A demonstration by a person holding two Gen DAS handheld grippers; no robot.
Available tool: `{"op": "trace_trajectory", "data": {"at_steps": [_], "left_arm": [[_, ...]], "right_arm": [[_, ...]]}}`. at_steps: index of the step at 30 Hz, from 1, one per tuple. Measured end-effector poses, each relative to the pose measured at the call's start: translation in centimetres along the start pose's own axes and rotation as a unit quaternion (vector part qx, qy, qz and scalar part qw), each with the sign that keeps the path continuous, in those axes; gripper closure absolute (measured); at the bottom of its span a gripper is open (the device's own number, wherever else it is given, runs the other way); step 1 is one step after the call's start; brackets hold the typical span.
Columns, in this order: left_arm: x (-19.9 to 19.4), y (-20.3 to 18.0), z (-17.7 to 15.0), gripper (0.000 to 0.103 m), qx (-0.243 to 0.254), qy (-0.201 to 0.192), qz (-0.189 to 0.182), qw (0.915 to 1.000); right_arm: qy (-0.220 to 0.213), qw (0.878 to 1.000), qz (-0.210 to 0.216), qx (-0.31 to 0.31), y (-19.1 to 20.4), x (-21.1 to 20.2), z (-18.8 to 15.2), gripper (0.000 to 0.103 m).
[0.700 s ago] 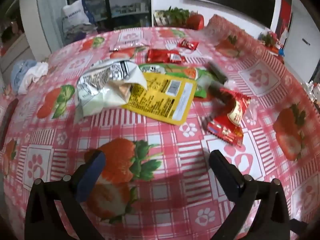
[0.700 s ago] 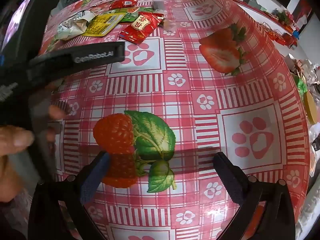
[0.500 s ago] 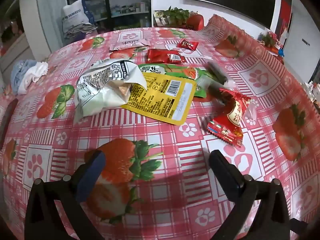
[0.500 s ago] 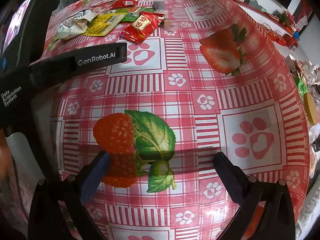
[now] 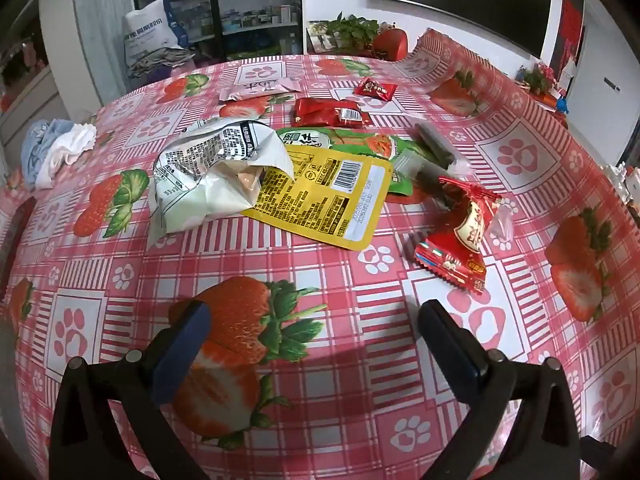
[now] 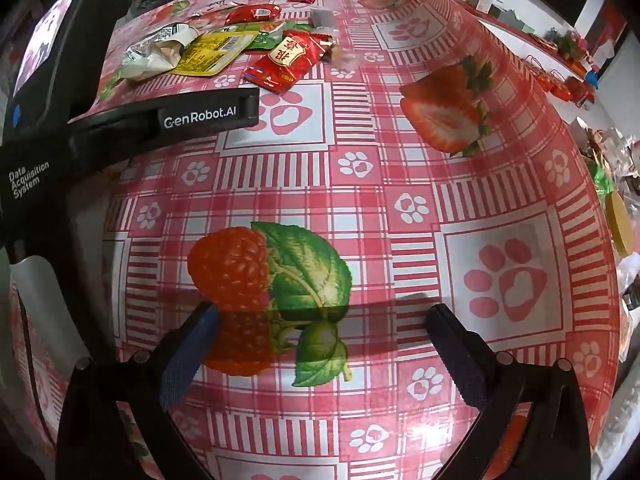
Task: Organize snacks
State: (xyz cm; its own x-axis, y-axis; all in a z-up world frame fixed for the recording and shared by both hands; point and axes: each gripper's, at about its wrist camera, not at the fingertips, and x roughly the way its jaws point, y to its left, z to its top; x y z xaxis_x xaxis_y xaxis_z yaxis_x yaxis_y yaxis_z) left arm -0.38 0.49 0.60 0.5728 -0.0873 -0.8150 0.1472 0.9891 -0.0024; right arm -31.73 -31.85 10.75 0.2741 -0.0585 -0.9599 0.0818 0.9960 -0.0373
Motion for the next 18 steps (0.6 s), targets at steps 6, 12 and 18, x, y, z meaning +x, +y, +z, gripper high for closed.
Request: {"op": "trace_trajectory", "data": {"at_steps": [6, 12, 18], "left_arm": [[0.00, 0.00, 0.00, 0.000, 0.000, 0.000, 0.000, 1.0000], [0.01, 0.00, -0.01, 0.000, 0.000, 0.000, 0.000, 1.0000], [0.01, 0.02, 0.00, 0.000, 0.000, 0.000, 0.000, 1.0000]], "right_arm": [[0.000, 1.000, -0.001, 0.005, -0.03, 0.08, 0.26, 0.000], [-0.001, 1.000, 0.000, 0.007, -0.22, 0.28, 0.45, 0.000], [-0.002, 1.000, -0.001, 0.007, -0.17, 0.45, 0.20, 0.000]]}}
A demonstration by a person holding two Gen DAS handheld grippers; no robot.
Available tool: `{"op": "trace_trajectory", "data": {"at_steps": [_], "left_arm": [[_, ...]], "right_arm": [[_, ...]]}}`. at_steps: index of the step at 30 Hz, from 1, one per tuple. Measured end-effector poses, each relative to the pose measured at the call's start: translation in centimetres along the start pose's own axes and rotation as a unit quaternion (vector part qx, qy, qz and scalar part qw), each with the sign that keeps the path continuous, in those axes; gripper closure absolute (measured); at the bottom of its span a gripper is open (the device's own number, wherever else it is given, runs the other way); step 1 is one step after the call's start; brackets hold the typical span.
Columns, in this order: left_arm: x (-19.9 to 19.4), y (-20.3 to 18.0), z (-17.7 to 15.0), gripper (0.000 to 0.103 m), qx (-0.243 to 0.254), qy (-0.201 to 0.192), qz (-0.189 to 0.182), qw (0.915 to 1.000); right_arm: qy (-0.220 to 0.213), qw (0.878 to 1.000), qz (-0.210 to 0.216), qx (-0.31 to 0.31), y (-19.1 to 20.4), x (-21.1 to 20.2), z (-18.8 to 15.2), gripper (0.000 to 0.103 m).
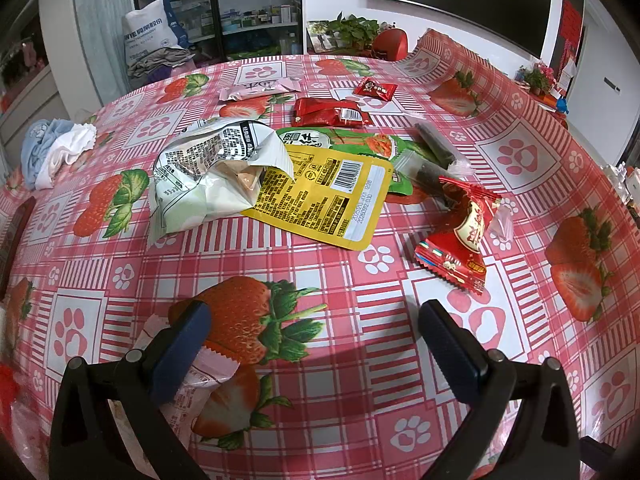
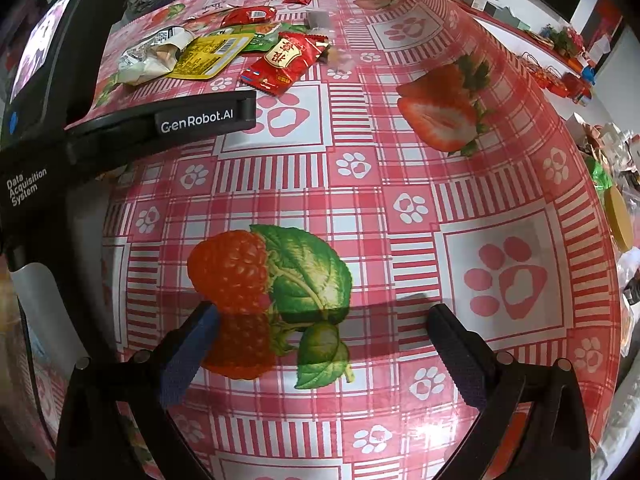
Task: Organize snacks
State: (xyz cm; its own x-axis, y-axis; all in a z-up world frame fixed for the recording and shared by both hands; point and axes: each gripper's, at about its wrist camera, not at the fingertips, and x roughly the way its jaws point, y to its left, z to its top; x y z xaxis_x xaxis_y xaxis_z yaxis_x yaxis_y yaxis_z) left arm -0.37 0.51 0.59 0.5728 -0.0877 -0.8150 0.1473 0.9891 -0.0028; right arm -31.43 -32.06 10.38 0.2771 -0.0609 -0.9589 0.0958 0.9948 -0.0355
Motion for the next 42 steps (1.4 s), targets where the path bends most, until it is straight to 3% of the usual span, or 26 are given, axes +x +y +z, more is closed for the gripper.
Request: {"op": "trace_trajectory", "data": {"at_steps": [34, 42], "left_arm": [[0.0, 0.0, 0.0, 0.000, 0.000, 0.000, 0.000, 1.0000], [0.0, 0.0, 0.0, 0.000, 0.000, 0.000, 0.000, 1.0000]], "right_arm": [[0.001, 1.000, -0.002, 0.006, 0.1, 0.5, 0.4, 0.000], [0.023, 1.000, -0.001, 0.007, 0.1, 0.8, 1.1, 0.000]]}}
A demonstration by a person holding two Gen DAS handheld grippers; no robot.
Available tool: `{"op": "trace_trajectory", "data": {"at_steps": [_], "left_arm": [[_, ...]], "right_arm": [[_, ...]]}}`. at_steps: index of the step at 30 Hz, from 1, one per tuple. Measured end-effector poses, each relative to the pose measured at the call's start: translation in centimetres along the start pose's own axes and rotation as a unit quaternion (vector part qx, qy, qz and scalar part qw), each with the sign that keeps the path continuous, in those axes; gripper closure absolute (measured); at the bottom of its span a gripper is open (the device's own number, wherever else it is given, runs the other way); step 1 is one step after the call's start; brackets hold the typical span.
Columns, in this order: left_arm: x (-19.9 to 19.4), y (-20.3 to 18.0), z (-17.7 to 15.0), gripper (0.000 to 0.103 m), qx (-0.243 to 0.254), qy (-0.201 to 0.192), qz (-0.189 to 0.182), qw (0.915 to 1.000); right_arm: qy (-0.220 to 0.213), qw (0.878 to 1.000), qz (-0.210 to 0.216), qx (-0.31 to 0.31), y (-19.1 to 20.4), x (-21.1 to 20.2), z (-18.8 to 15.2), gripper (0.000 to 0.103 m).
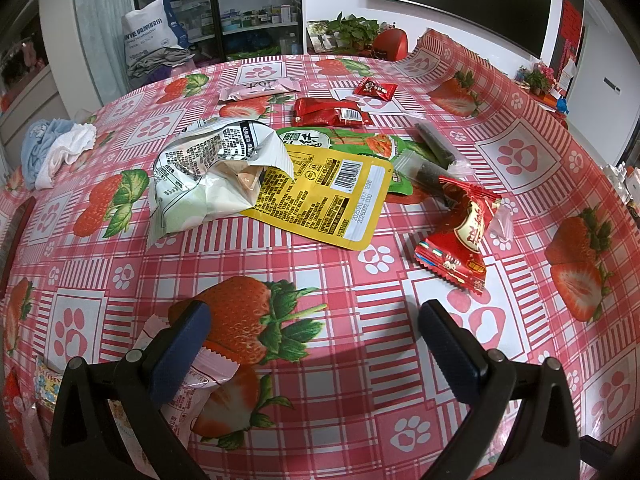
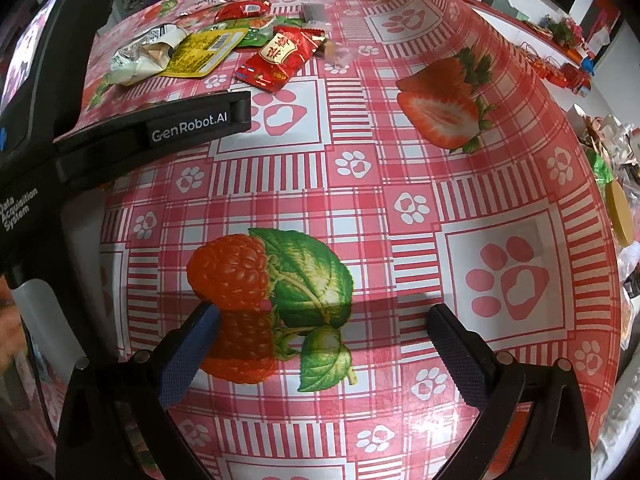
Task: Organize snacks
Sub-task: 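Grasp the brown jerky stick pack with the right gripper while the left tool moves toward the snacks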
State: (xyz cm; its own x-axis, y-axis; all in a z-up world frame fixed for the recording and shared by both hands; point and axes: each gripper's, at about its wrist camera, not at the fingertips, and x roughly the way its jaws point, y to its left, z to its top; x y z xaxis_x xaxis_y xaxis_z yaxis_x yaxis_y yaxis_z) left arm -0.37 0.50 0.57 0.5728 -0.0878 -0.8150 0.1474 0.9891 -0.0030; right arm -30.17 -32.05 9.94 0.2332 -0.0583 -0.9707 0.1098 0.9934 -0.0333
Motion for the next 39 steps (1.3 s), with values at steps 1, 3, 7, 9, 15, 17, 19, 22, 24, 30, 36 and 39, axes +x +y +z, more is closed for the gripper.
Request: {"op": "trace_trajectory", "data": {"at_steps": [1, 3, 7, 9, 15, 17, 19, 22, 24, 30, 36, 39], "left_arm": [[0.0, 0.0, 0.0, 0.000, 0.000, 0.000, 0.000, 1.0000], [0.1, -0.1, -0.1, 0.000, 0.000, 0.000, 0.000, 1.0000], [0.0, 0.0, 0.0, 0.000, 0.000, 0.000, 0.000, 1.0000], [0.0, 0.0, 0.0, 0.000, 0.001, 0.000, 0.001, 1.0000], [-0.1, -0.6, 1.8, 0.000, 0.007, 0.101, -0.016, 0.9947], [-1.2, -0.3, 2.4, 0.000, 0.016, 0.110, -0.043, 0.9929], [-3.5, 0.5, 2.8, 0.000, 0.017, 0.092, -0.058, 0.9940], [-7.0, 2.3, 2.9, 0.000, 0.026, 0.075, -0.077, 0.9939], [-8.4, 3.9, 2.3, 0.000, 0.028, 0.093, -0.082, 0.9919], [-11.7, 10.7, -1.3, 0.000, 0.025, 0.137, -0.057, 0.9886], [-14.1, 16.1, -7.1, 0.000, 0.062, 0.191, -0.031, 0.9791], [-15.0, 17.7, -9.8, 0.000, 0.092, 0.216, -0.022, 0.9718]], "right_arm": [[0.004, 1.000, 0.000, 0.000, 0.0, 0.0, 0.1, 0.000], [0.009, 1.000, 0.001, 0.000, 0.1, 0.1, 0.5, 0.000], [0.012, 1.000, 0.001, 0.000, 0.0, 0.1, 0.8, 0.000], [0.016, 1.000, 0.002, 0.001, 0.0, 0.1, 1.1, 0.000], [0.032, 0.999, 0.004, -0.003, -0.2, 0.4, 1.9, 0.000], [0.038, 0.999, 0.005, -0.006, -0.2, 0.6, 2.3, 0.000], [0.045, 0.999, 0.006, -0.008, -0.2, 0.7, 2.7, 0.000], [0.054, 0.998, 0.006, -0.013, -0.2, 1.0, 3.3, 0.000], [0.059, 0.998, 0.007, -0.016, -0.1, 1.1, 3.7, 0.000], [0.101, 0.995, 0.006, 0.000, 0.0, 1.8, 5.6, 0.000], [0.124, 0.989, 0.031, 0.071, -0.1, 1.2, 4.9, 0.000], [0.136, 0.987, 0.037, 0.081, 1.4, 0.6, 3.4, 0.000]]}}
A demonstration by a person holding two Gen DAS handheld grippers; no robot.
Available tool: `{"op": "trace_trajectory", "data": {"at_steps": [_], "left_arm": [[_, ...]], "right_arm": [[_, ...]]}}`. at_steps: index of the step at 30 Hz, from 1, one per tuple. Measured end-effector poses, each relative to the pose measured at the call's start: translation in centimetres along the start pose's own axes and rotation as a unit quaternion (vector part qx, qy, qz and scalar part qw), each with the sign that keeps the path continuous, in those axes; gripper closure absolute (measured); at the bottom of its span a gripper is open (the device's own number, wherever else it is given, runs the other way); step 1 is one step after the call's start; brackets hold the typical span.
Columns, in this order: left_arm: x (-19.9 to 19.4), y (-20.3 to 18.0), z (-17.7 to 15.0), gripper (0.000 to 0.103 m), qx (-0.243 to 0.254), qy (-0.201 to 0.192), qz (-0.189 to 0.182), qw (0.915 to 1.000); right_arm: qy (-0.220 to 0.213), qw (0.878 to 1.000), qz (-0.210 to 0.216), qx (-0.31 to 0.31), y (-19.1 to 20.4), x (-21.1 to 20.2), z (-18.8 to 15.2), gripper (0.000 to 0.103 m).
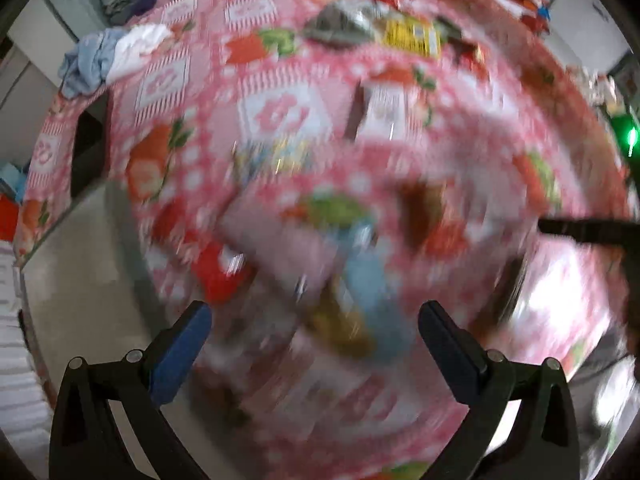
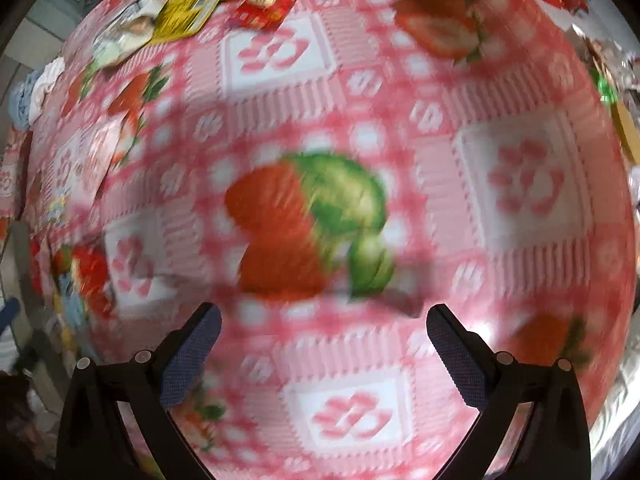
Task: Organize snacks
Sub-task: 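Grasp the brown jerky stick pack with the right gripper while the left tool moves toward the snacks, then grasp the white cranberry biscuit packet with the left gripper while the right gripper holds the jerky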
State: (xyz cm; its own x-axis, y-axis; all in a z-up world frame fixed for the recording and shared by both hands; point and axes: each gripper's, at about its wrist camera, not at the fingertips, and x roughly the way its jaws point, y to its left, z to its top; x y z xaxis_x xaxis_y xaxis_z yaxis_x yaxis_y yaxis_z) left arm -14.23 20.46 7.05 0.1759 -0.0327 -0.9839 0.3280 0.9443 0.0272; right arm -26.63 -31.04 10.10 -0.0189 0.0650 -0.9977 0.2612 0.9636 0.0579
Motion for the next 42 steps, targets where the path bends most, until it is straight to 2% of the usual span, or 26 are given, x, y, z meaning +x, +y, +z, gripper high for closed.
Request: {"op": "trace_trajectory", "data": {"at_steps": [5, 10, 13, 17, 21, 24, 26, 31, 34, 37, 38, 42], "left_arm": [[0.9, 0.5, -2.8, 0.000, 0.019, 0.026, -0.004, 0.9995], [2.5, 0.7, -3.7, 0.000, 0.030, 0.040, -0.019, 0.9986], [3.7, 1.0, -4.3, 0.000, 0.030, 0.052, -0.030, 0.9978], [5.6, 1.6, -5.2, 0.000, 0.010, 0.071, -0.067, 0.9952], [5.8, 1.1, -6.2, 0.000, 0.021, 0.062, -0.077, 0.9949], [5.7, 0.5, -7.2, 0.000, 0.009, 0.073, -0.118, 0.9903], [5.2, 1.1, -7.7, 0.000, -0.015, 0.066, -0.130, 0.9892], [4.3, 3.2, -8.4, 0.000, -0.042, 0.067, -0.113, 0.9905], [3.7, 3.9, -8.4, 0.000, -0.027, 0.069, -0.097, 0.9925], [4.2, 3.0, -8.3, 0.000, -0.001, 0.070, -0.085, 0.9939], [4.6, 2.5, -7.4, 0.000, 0.004, 0.073, -0.083, 0.9938], [5.9, 0.3, -7.2, 0.000, 0.013, 0.080, -0.064, 0.9947]], "right_arm": [[0.022, 0.999, 0.022, 0.027, 2.2, 0.3, -2.5, 0.000], [0.025, 0.997, 0.045, 0.062, 4.6, 1.2, -3.9, 0.000], [0.033, 0.996, 0.050, 0.060, 7.5, 1.9, -4.9, 0.000], [0.040, 0.998, 0.026, 0.032, 11.4, 3.4, -5.4, 0.000], [0.043, 0.999, -0.015, -0.013, 14.7, 5.1, -6.5, 0.000], [0.047, 0.997, -0.040, -0.037, 14.5, 5.5, -8.2, 0.000], [0.046, 0.997, -0.048, -0.043, 14.0, 5.4, -8.9, 0.000], [0.038, 0.997, -0.057, -0.039, 13.8, 5.5, -9.7, 0.000], [0.036, 0.998, -0.043, -0.030, 14.0, 6.0, -10.2, 0.000], [0.037, 0.998, -0.036, -0.025, 13.9, 6.1, -10.6, 0.000], [0.037, 0.999, -0.033, -0.023, 13.9, 6.2, -10.7, 0.000], [0.039, 0.998, -0.028, -0.026, 13.5, 6.8, -12.1, 0.000]]}}
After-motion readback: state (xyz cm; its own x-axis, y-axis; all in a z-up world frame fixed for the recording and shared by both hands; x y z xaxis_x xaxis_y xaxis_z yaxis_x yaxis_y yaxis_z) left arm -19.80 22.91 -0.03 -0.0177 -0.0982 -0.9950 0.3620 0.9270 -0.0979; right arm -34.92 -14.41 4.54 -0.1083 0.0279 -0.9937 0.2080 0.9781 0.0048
